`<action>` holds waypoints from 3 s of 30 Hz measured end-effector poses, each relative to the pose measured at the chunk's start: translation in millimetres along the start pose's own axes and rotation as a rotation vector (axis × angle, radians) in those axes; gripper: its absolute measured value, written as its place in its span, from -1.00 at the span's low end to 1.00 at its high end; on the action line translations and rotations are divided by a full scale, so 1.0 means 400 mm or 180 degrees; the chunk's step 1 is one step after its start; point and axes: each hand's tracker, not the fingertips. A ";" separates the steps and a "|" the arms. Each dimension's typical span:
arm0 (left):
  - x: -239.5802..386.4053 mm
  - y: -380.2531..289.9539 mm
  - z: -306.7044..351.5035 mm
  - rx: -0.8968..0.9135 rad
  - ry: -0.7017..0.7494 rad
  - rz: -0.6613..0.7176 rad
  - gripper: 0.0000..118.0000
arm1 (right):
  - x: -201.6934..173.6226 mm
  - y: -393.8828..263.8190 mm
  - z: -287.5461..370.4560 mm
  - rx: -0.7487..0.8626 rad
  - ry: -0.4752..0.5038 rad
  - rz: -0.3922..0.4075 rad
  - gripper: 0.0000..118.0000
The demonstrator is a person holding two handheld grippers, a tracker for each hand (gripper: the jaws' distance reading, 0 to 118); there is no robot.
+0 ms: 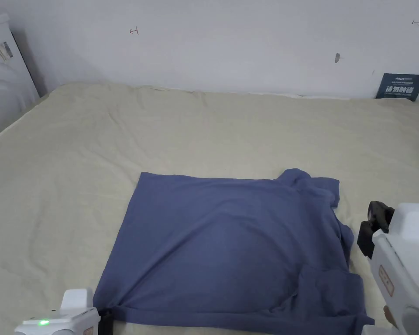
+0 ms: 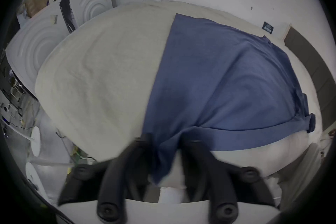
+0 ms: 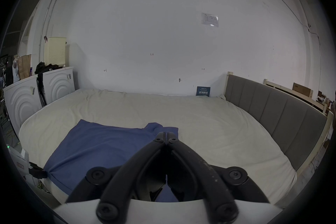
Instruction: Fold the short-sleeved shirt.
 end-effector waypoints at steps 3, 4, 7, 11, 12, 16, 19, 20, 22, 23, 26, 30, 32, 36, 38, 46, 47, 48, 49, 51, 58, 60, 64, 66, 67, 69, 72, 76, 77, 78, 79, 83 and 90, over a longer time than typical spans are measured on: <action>0.015 -0.005 0.014 0.0087 -0.0019 0.0005 -0.97 | 0.013 -0.018 0.003 -0.0096 -0.0026 0.0001 -0.97; 0.019 -0.003 0.018 0.0098 -0.0026 -0.0037 -0.97 | 0.019 -0.027 0.003 -0.0171 -0.0035 -0.0024 -0.97; 0.026 0.009 0.043 0.0215 -0.0008 -0.0104 -0.97 | 0.048 -0.081 -0.007 -0.0548 -0.0037 -0.0145 -0.54; 0.023 0.044 0.079 0.0378 -0.0074 -0.0046 -0.97 | 0.073 -0.209 -0.044 -0.1265 -0.0062 -0.0165 0.69; 0.024 0.051 0.085 0.0406 -0.0085 -0.0038 -0.97 | 0.075 -0.248 -0.051 -0.1389 -0.0094 -0.0181 0.87; 0.026 0.074 0.102 0.0489 -0.0106 -0.0028 -0.97 | 0.077 -0.365 -0.073 -0.1760 -0.0090 -0.0152 0.91; 0.027 0.084 0.101 0.0493 -0.0116 -0.0022 -0.97 | 0.078 -0.426 -0.097 -0.1913 -0.0051 -0.0217 0.74; 0.027 0.085 0.101 0.0492 -0.0119 -0.0023 -0.97 | 0.079 -0.439 -0.107 -0.1945 -0.0027 -0.0224 0.55; 0.028 0.086 0.101 0.0497 -0.0103 -0.0036 -0.97 | 0.085 -0.456 -0.124 -0.1990 -0.0021 -0.0238 -0.22; 0.027 0.087 0.098 0.0497 -0.0101 -0.0035 -0.97 | 0.087 -0.461 -0.130 -0.2015 0.0007 -0.0235 -0.64; 0.028 0.088 0.098 0.0481 -0.0104 -0.0012 -0.97 | 0.075 -0.436 -0.100 -0.1960 0.0095 -0.0342 -0.86; 0.025 0.110 0.101 0.0498 -0.0111 0.0050 -0.97 | 0.088 -0.384 -0.085 -0.1743 0.0134 -0.0263 -0.86; 0.025 0.137 0.102 0.0546 -0.0123 0.0115 -0.97 | 0.094 -0.338 -0.083 -0.1548 0.0146 -0.0283 -0.86; 0.031 0.222 0.084 0.0662 -0.0142 0.0233 -0.97 | 0.097 -0.239 -0.121 -0.1214 0.0135 -0.0236 -0.86; 0.041 0.271 0.066 0.0693 -0.0124 0.0238 -0.97 | 0.096 -0.202 -0.161 -0.1151 0.0150 -0.0207 -0.86; 0.088 0.455 -0.105 0.0547 -0.0043 0.0097 -0.97 | 0.086 -0.171 -0.417 -0.1306 0.0084 -0.0126 -0.86; 0.094 0.470 -0.140 0.0456 -0.0015 0.0033 -0.97 | 0.085 -0.182 -0.452 -0.1380 0.0050 -0.0139 -0.86; 0.103 0.482 -0.169 0.0402 0.0011 -0.0040 -0.97 | 0.081 -0.190 -0.481 -0.1460 0.0026 -0.0128 -0.86; 0.111 0.490 -0.195 0.0351 0.0030 -0.0086 -0.97 | 0.075 -0.197 -0.505 -0.1516 0.0009 -0.0108 -0.86; 0.124 0.504 -0.252 0.0195 0.0075 -0.0192 -0.97 | 0.073 -0.225 -0.561 -0.1693 -0.0051 -0.0079 -0.86; 0.144 0.501 -0.342 -0.0047 0.0176 -0.0272 -0.95 | 0.083 -0.320 -0.651 -0.2080 -0.0077 -0.0262 -0.82; 0.150 0.509 -0.321 -0.0079 0.0192 -0.0294 -0.67 | 0.081 -0.302 -0.640 -0.2041 -0.0084 -0.0243 -0.52; 0.150 0.522 -0.242 0.0068 0.0129 -0.0251 0.51 | 0.090 -0.241 -0.588 -0.1813 -0.0054 -0.0265 0.04; 0.157 0.523 -0.165 0.0461 0.0064 -0.0160 0.93 | 0.089 -0.184 -0.533 -0.1525 -0.0051 -0.0284 0.53; 0.162 0.526 -0.124 0.0629 0.0037 -0.0137 0.90 | 0.089 -0.155 -0.505 -0.1383 -0.0027 -0.0280 0.70; 0.171 0.534 -0.040 0.0832 -0.0084 -0.0151 0.88 | 0.091 -0.090 -0.443 -0.1096 0.0008 -0.0265 0.71; 0.195 0.527 0.105 0.1337 -0.0180 -0.0213 0.88 | 0.088 0.002 -0.331 -0.0604 0.0032 -0.0231 0.71; 0.223 0.489 0.263 0.1990 -0.0170 -0.0243 0.87 | 0.069 0.093 -0.180 -0.0038 0.0017 -0.0177 0.72; 0.227 0.476 0.296 0.2123 -0.0166 -0.0220 0.87 | 0.065 0.108 -0.148 0.0079 0.0005 -0.0176 0.72; 0.230 0.464 0.320 0.2227 -0.0161 -0.0186 0.86 | 0.061 0.117 -0.120 0.0175 -0.0021 -0.0175 0.72; 0.233 0.454 0.339 0.2347 -0.0163 -0.0176 0.78 | 0.057 0.124 -0.092 0.0275 -0.0039 -0.0167 0.72; 0.242 0.403 0.397 0.2631 -0.0168 -0.0211 -0.45 | 0.036 0.128 -0.004 0.0566 -0.0126 -0.0029 0.39; 0.251 0.372 0.396 0.2588 -0.0310 -0.0198 -1.00 | 0.020 0.118 0.040 0.0669 -0.0123 0.0078 -0.98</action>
